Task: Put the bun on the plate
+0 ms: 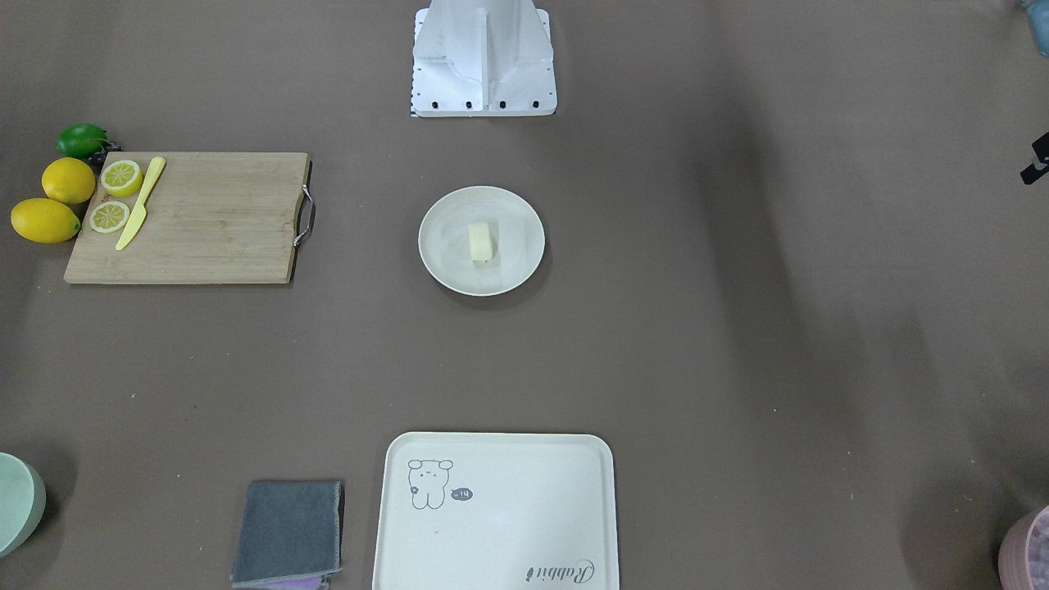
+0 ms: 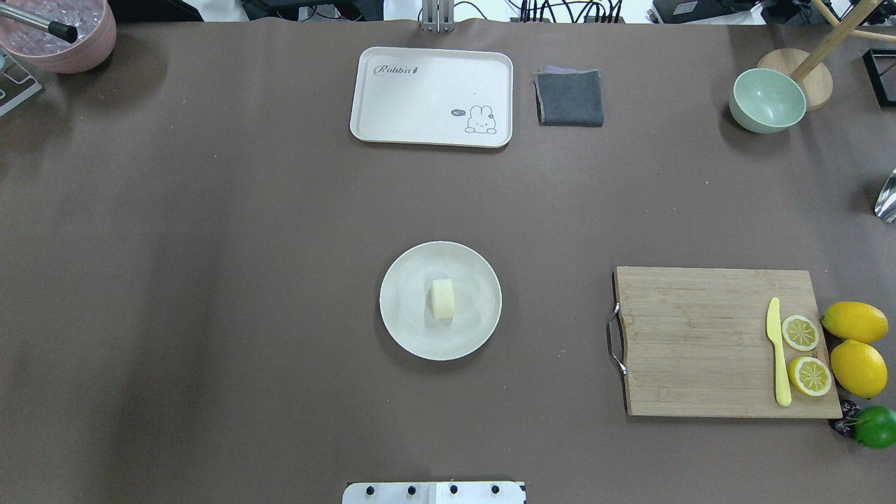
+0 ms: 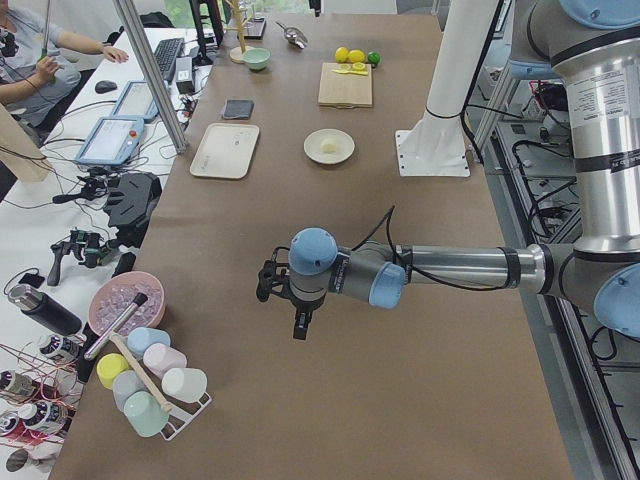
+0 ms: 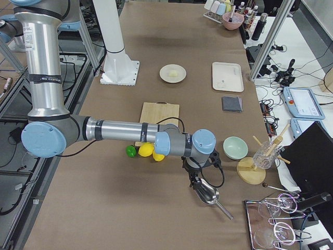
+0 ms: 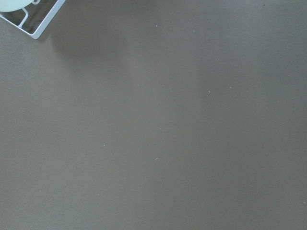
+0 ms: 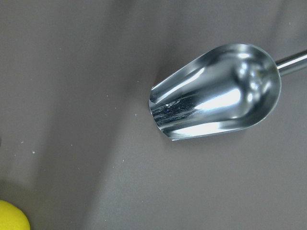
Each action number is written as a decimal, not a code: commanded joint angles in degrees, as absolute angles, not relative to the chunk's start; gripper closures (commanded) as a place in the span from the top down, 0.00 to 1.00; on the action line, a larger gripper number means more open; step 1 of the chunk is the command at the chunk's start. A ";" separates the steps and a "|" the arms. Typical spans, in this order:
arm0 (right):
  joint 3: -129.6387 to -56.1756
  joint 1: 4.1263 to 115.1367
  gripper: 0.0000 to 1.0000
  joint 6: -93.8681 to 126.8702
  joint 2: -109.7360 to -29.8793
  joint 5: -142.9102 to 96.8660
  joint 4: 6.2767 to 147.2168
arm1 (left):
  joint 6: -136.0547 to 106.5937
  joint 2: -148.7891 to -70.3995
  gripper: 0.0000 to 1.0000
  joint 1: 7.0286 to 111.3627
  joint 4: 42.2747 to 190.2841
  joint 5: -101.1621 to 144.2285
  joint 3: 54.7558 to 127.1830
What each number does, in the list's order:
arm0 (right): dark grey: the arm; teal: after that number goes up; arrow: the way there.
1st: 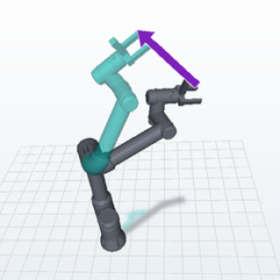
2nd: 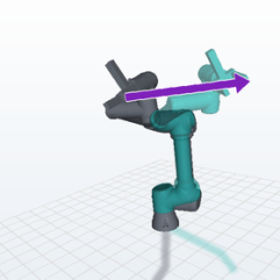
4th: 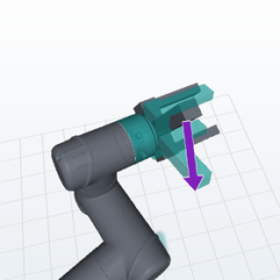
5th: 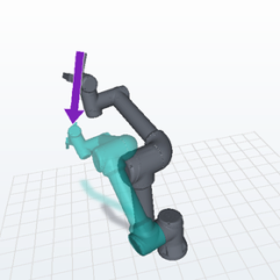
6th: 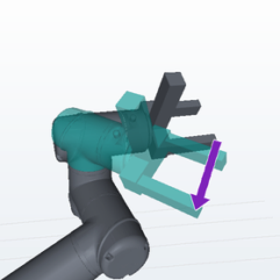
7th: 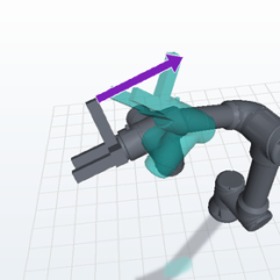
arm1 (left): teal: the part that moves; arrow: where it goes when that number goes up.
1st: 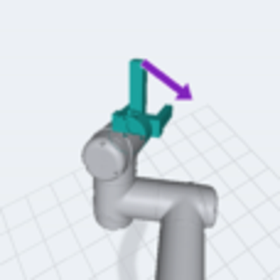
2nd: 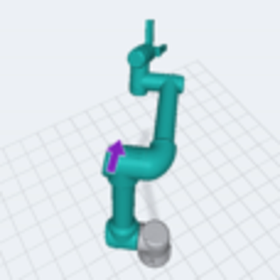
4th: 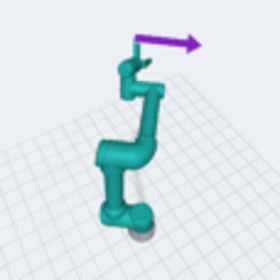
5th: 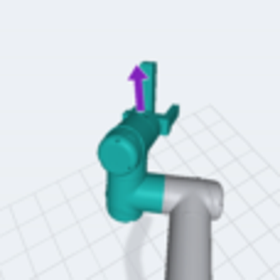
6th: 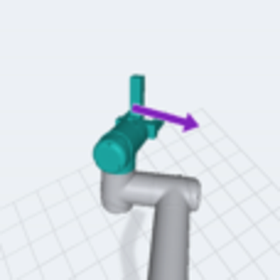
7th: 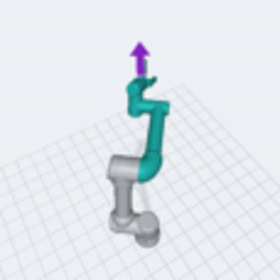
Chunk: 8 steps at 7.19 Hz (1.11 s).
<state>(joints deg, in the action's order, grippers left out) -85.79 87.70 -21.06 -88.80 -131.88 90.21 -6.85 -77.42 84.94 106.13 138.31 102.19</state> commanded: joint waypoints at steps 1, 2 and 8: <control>-85.61 87.80 1.00 -20.83 -89.30 -131.75 90.00 | -7.20 -77.08 0.97 85.25 105.21 138.34 104.92; -85.69 87.80 1.00 -21.00 -89.21 -131.75 90.00 | -6.95 -76.99 0.97 85.34 103.46 138.43 104.94; -86.31 87.80 1.00 -20.66 -89.21 -131.84 89.91 | -6.77 -75.94 0.97 87.10 102.92 138.17 105.03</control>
